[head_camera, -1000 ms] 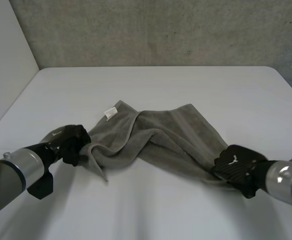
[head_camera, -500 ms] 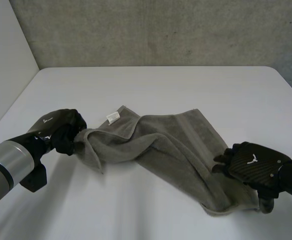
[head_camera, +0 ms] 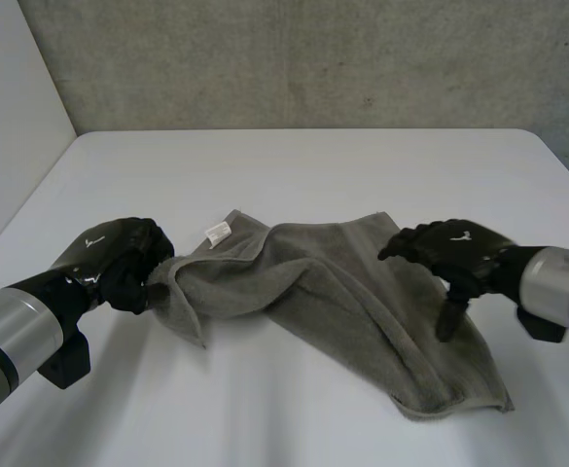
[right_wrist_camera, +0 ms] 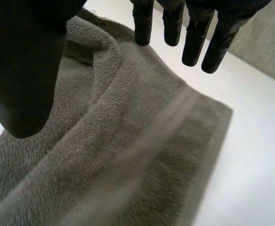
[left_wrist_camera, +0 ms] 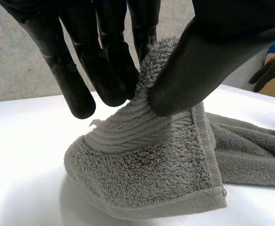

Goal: Fold the towel.

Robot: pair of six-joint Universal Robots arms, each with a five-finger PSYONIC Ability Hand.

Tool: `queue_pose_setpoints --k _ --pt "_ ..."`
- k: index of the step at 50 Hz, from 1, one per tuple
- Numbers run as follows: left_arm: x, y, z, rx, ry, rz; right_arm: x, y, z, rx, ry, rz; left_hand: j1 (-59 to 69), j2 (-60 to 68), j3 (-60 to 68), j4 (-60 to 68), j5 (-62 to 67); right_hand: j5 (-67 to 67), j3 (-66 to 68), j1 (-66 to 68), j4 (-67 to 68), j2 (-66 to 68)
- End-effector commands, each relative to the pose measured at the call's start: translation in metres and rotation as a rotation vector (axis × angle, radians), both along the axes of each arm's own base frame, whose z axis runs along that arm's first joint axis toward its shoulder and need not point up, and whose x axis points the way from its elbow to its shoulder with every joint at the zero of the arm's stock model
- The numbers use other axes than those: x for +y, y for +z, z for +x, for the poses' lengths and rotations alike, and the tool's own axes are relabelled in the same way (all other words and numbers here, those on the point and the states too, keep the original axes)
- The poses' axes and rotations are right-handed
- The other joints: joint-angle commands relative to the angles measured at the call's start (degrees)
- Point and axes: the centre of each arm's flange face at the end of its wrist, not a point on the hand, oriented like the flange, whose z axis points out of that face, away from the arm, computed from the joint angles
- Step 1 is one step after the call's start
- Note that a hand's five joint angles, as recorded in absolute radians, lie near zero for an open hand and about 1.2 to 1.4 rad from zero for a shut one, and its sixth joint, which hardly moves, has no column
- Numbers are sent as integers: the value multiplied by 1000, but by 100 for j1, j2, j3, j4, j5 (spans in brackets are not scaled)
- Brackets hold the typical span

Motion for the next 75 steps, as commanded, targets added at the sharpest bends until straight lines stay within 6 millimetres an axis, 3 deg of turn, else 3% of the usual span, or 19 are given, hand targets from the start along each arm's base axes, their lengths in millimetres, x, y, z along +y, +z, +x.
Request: queue_pose_setpoints --k 1,13,15,22,24,28,36,41,44,46,47,49,53,55,57,58,60,68,75 --pt "-3 -2 1 1 5 1 -7 -23 25 -2 -35 13 634 338 320 188 561 -330 -412 -360 -481 -418" --pt "-4 -7 2 -5 10 14 -18 -51 54 -51 -140 -12 634 338 320 188 561 -69 -151 -99 -220 -158" --pt "-4 -8 3 -6 13 16 -18 -60 62 -45 -133 -4 634 338 320 188 561 1252 1170 1222 1101 1164" --pt "-6 -12 8 -12 33 28 -20 -79 73 -12 -124 18 634 338 320 188 561 2768 2686 2738 2617 2680" --pt "-6 -11 8 -11 36 26 -19 -81 74 -4 -125 16 634 338 320 188 561 3273 3191 3243 3122 3185" --pt "-6 -12 9 -12 38 29 -17 -79 73 -3 -126 17 634 338 320 188 561 6345 6263 6315 6194 6257" --pt "-7 -10 8 -10 35 23 -5 -60 67 -20 -109 -7 634 338 320 188 561 6670 6588 6640 6519 6582" --pt "-7 -7 8 -8 35 10 14 -54 58 5 -67 -8 634 338 320 188 561 6670 6588 6640 6519 6582" --pt "-7 -6 8 -7 35 5 38 -52 53 65 29 -20 634 338 320 188 561 6670 6588 6640 6519 6582" --pt "-7 -6 8 -7 35 4 66 -54 44 156 150 -2 634 338 320 188 561 6670 6588 6640 6519 6582" --pt "-6 -6 8 -8 35 7 67 -54 44 157 151 -2 634 338 320 188 561 6670 6588 6640 6519 6582" --pt "-5 -7 8 -9 35 9 99 -59 34 279 298 62 634 338 320 188 561 6670 6588 6640 6519 6582" --pt "-5 -8 9 -11 36 13 117 -59 25 357 407 113 634 338 320 188 561 6670 6588 6640 6519 6582" --pt "-6 -10 9 -13 36 20 117 -56 23 363 412 111 634 338 320 188 561 6670 6588 6640 6519 6582" --pt "-6 -11 9 -13 37 23 107 -41 24 324 361 47 634 338 320 188 561 4182 4100 4152 4031 4094" --pt "-6 -11 9 -13 37 23 107 -41 24 323 361 46 634 338 320 188 561 4170 4088 4140 4019 4082" --pt "-6 -11 9 -12 37 26 86 -21 31 230 268 -30 634 338 320 188 561 889 808 859 738 801" --pt "-6 -12 9 -12 36 24 33 3 32 6 36 -81 634 338 320 188 561 368 286 338 217 280" --pt "-7 -12 9 -12 39 23 9 3 34 -38 -21 -126 634 338 320 188 561 435 353 405 284 347"
